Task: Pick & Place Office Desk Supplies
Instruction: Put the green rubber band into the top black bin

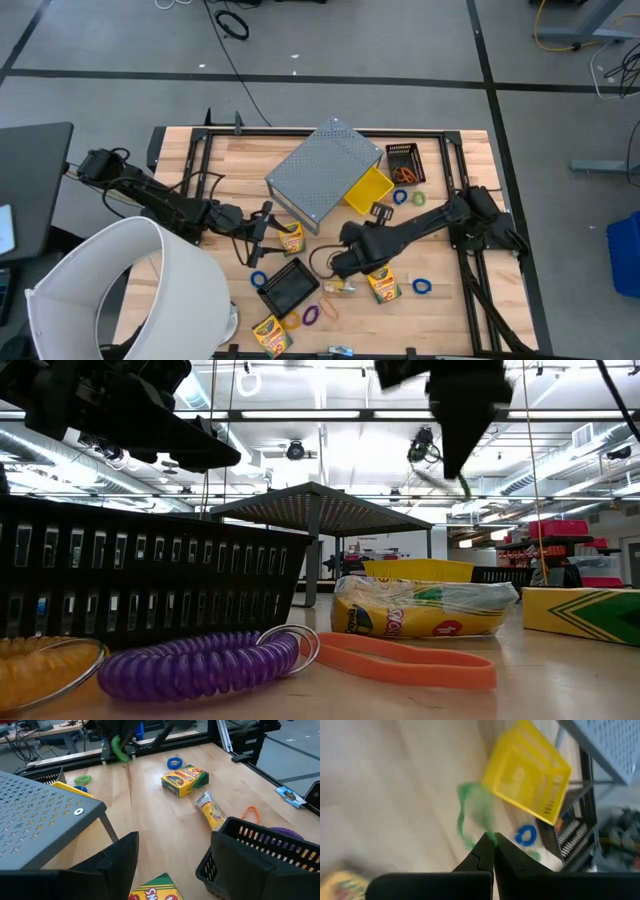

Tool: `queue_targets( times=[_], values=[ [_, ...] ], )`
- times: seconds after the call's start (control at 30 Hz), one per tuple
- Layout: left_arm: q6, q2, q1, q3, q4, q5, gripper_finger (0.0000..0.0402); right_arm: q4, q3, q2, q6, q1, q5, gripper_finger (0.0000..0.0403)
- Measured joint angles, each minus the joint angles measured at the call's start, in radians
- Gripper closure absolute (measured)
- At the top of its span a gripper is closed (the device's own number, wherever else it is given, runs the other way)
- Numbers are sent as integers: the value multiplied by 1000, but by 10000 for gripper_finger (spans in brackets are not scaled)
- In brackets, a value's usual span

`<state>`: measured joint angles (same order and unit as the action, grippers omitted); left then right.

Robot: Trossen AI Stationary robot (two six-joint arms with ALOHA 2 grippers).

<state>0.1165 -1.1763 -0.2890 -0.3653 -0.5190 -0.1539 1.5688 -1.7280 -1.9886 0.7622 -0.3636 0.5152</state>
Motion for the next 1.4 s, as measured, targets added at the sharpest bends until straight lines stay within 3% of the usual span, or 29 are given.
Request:
queue_targets(
  times=[0.3, 0.63, 0.93, 1.17, 1.4],
  values=[
    [-1, 0, 0, 0, 0, 6, 151, 3, 238, 18, -4, 124, -10, 403],
    [-2, 0, 0, 0, -5, 6, 151, 5, 418, 127, 14, 279, 94, 403],
    [-5, 0, 0, 0, -7, 6, 151, -26, 479, 167, -34, 445, 218, 403],
    [-15, 0, 0, 0, -7, 10, 151, -134, 495, 167, -151, 545, 250, 402],
    [-16, 0, 0, 0, -7, 10, 151, -145, 495, 167, -187, 593, 267, 370]
  ],
)
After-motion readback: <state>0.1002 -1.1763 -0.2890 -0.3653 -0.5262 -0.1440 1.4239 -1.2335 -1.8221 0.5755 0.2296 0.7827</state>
